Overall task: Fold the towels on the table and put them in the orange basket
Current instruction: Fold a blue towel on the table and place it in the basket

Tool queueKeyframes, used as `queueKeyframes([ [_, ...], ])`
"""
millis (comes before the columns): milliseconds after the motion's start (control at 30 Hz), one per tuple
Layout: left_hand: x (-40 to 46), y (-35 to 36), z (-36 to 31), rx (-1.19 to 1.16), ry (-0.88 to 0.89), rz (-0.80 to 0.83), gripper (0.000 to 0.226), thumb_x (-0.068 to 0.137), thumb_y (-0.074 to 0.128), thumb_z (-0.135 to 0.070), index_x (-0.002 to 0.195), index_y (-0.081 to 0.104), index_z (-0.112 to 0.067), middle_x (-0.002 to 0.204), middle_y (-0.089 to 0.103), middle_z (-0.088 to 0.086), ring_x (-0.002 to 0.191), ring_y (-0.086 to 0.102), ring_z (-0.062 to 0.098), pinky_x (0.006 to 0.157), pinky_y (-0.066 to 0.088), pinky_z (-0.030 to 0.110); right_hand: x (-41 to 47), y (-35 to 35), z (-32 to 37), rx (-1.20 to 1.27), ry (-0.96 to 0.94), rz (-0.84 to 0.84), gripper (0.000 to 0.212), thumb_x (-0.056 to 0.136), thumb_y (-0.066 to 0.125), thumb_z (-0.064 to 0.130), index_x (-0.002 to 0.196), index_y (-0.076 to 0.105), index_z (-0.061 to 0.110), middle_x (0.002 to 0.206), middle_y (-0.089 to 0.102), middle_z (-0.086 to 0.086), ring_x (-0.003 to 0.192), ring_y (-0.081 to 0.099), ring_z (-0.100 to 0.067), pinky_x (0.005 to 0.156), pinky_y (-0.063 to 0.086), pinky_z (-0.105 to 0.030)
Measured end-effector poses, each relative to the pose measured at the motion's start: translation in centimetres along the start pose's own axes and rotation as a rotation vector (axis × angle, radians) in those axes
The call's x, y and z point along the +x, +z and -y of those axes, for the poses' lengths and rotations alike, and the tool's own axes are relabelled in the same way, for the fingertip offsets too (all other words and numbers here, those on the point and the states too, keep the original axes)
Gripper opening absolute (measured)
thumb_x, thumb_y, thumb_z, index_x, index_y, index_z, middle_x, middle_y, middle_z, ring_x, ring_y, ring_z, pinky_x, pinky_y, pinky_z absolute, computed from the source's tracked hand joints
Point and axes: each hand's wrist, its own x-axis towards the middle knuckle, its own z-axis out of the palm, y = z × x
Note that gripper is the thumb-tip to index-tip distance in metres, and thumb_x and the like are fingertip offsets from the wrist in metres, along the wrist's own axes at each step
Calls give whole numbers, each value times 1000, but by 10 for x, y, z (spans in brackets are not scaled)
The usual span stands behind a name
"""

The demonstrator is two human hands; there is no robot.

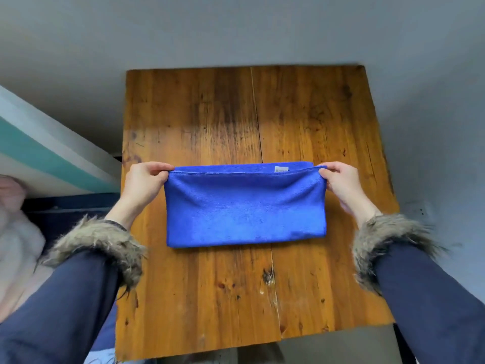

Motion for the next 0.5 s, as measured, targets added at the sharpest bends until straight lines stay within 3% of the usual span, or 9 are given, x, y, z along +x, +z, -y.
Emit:
queueKeyframes([
  [167, 6, 6, 0, -79, -33, -96, 26, 83, 51, -2, 94, 71, -15, 94, 67, 2, 93, 60, 12, 85, 46, 24, 10, 13, 2, 56, -81, -89, 20, 85, 47, -1, 92, 63, 8, 78, 60, 3, 68, 52, -5, 57, 41, -11],
  [233, 10, 9, 4, -104, -47, -108, 26, 82, 52, -1, 92, 70, -16, 93, 67, 2, 91, 59, 10, 82, 44, 22, 14, 18, 1, 78, -88, -105, 20, 84, 48, -2, 91, 63, 8, 78, 60, 3, 68, 52, -4, 55, 40, -8],
  [400, 31, 20, 16, -99, -63, -92, 22, 84, 53, -3, 91, 70, -16, 91, 68, 5, 85, 60, 15, 79, 50, 27, 31, 28, -5, 77, -69, -83, 18, 87, 51, -1, 95, 64, 7, 83, 62, -3, 72, 55, -8, 64, 44, -15],
  [500, 41, 29, 23, -53, -51, -109, 21, 87, 53, -8, 93, 69, -20, 92, 68, 6, 68, 55, 13, 60, 47, 21, 45, 33, -15, 57, -26, -82, 16, 88, 53, 3, 98, 65, 7, 89, 63, -7, 80, 57, -13, 72, 46, -24],
])
